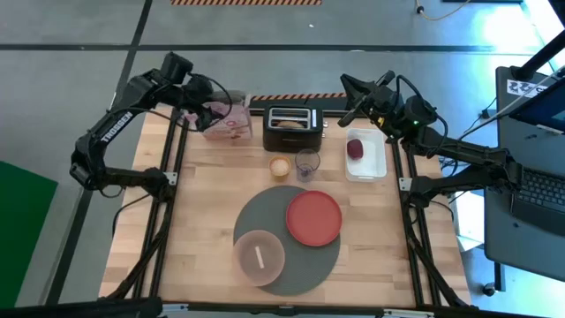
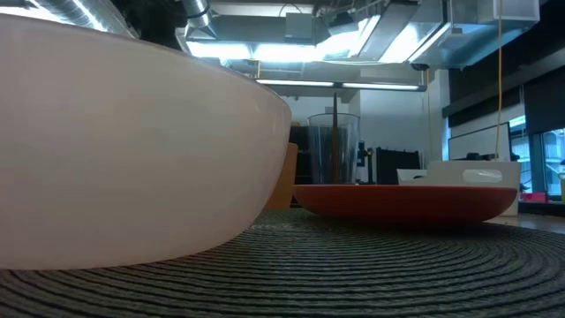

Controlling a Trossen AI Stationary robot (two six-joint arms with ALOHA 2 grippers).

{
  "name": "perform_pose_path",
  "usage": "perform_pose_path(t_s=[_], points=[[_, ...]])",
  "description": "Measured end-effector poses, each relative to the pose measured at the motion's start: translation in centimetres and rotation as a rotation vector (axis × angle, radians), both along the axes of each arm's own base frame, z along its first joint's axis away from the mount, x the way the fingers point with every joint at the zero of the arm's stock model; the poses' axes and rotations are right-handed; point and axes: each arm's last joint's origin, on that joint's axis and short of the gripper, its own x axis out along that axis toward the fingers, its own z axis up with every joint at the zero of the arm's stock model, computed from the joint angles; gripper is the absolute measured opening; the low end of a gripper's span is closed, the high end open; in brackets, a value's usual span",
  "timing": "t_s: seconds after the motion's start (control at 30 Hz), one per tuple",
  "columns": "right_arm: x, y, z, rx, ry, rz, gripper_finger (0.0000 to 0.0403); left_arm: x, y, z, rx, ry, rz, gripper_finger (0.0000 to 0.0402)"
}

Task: Arrange a breakfast setting
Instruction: Pour the cereal from the cereal box into the light pink bowl

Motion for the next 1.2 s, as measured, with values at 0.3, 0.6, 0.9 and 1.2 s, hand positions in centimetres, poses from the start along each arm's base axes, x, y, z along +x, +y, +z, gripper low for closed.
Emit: perform_pose_path(t_s=[0.3, 0.6, 0.9, 1.2], points=[[0.1, 0.0, -0.2, 0.008, 0.024, -0.001, 0.0035, 0.9, -0.7, -0.1, 0.059, 0.065, -0.020, 0.0143], [0.0, -0.1, -0.2, 0.019, 0.019, -0.036, 0.0035, 2.1, -1.7, -0.1, 0.093, 0.108, -0.039, 0.0025], [0.0, -0.1, -0.2, 0.021, 0.018, -0.041, 0.0035, 3.2, -3.0, -0.1, 0.043, 0.106, 0.129, 0.0002], [0.0, -0.1, -0.2, 0.021, 0.020, -0.041, 0.0035, 5.2, -5.8, 0.8, -0.038, -0.012, 0.281, 0.0001]])
